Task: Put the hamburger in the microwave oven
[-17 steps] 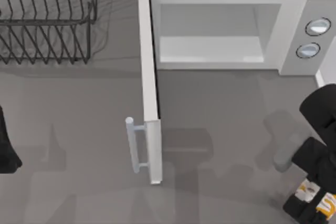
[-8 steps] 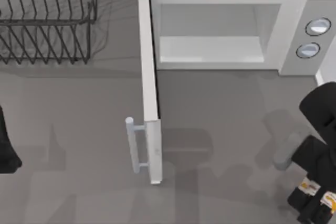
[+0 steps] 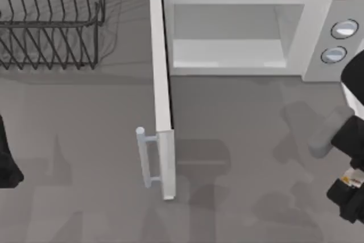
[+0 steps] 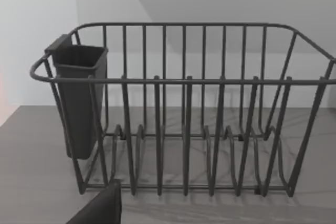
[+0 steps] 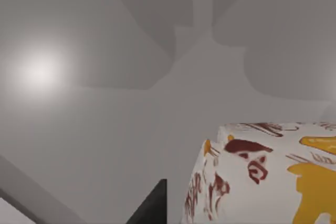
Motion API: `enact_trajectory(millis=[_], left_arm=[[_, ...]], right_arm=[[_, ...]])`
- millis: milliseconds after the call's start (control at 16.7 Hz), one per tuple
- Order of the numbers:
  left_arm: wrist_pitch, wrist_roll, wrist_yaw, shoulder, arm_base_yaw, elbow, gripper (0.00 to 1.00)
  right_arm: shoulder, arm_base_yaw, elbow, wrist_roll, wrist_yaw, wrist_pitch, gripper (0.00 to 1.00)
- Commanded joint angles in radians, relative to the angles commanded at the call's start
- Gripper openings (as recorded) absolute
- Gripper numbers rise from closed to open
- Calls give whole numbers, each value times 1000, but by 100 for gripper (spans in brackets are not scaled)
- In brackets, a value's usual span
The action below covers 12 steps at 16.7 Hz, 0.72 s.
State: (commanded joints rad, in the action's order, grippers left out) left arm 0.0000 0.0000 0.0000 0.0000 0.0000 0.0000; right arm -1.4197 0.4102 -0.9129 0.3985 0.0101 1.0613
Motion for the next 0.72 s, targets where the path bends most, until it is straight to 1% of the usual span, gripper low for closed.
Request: enact_trajectory(millis=[180, 480, 600, 720], left_arm=[[0, 0, 0, 0, 0, 0, 100], [0, 0, 0, 0, 0, 0, 100], [0, 0, 0, 0, 0, 0, 100], [0, 0, 0, 0, 0, 0, 100]], right_arm=[[38, -1, -45, 1, 0, 62, 0], [34, 2, -44, -1, 0, 59, 0], [7, 8, -56, -18, -17, 34, 0], [-53, 24, -85, -57, -55, -33, 0]])
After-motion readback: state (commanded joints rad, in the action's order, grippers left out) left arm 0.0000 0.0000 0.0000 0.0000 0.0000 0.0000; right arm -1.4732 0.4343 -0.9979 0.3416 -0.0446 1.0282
